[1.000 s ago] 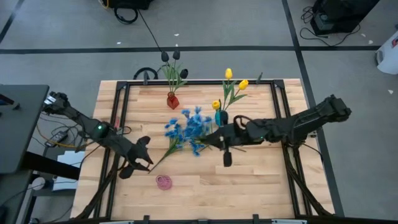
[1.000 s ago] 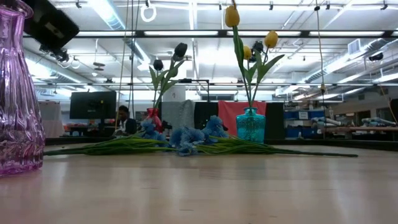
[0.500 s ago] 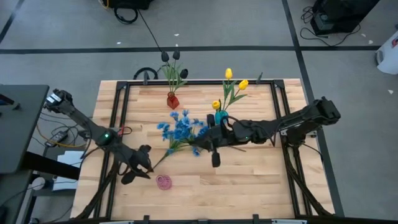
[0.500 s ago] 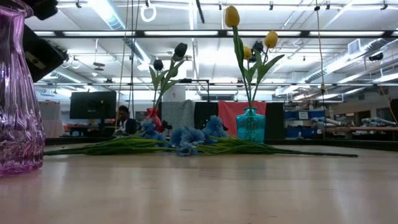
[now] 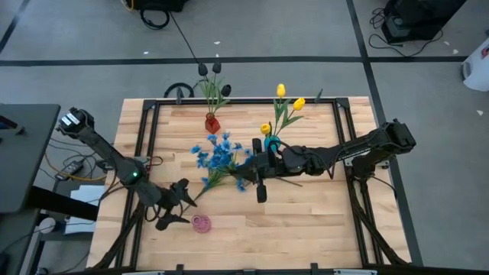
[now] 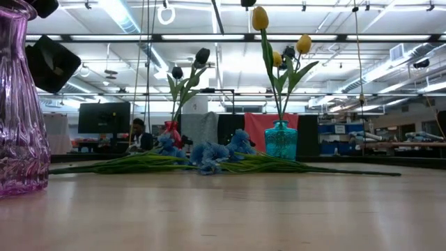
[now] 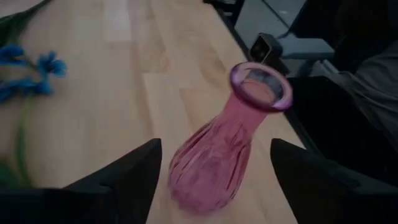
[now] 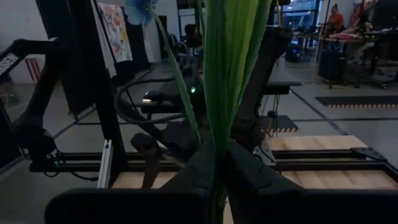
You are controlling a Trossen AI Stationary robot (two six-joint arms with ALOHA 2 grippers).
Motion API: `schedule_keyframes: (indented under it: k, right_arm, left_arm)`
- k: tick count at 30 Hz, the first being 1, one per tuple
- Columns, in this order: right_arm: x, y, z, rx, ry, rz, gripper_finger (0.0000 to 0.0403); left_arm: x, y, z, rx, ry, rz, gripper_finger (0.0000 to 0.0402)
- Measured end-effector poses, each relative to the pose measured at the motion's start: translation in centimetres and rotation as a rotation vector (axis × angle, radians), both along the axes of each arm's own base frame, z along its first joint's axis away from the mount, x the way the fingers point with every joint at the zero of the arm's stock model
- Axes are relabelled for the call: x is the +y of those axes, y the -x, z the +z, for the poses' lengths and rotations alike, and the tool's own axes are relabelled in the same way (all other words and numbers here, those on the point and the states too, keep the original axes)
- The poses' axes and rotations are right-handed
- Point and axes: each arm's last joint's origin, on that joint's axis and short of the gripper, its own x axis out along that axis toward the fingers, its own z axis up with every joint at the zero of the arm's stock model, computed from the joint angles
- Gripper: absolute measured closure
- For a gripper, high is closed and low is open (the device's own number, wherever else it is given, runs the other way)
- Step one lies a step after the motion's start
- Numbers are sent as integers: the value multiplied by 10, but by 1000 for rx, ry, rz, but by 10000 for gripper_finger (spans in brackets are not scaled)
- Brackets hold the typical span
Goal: Sort flowers into vase by color
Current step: Put the right blue flowers into the violet vase
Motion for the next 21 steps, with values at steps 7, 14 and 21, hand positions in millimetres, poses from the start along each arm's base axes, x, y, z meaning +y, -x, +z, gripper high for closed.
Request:
schedule_keyframes:
  k: [7, 14, 21]
  right_arm:
    - [-1, 0, 1, -7, -9, -10, 370]
    - [-1, 0, 1, -5, -9, -11, 370]
    - [-1, 0, 0, -1, -18, -13, 370]
  left_arm:
    - [-15, -16, -11, -47, -1, -43, 93]
    - [-20, -25, -24, -53, -50, -19, 142]
    - [-18, -29, -29, -80, -118, 112, 224]
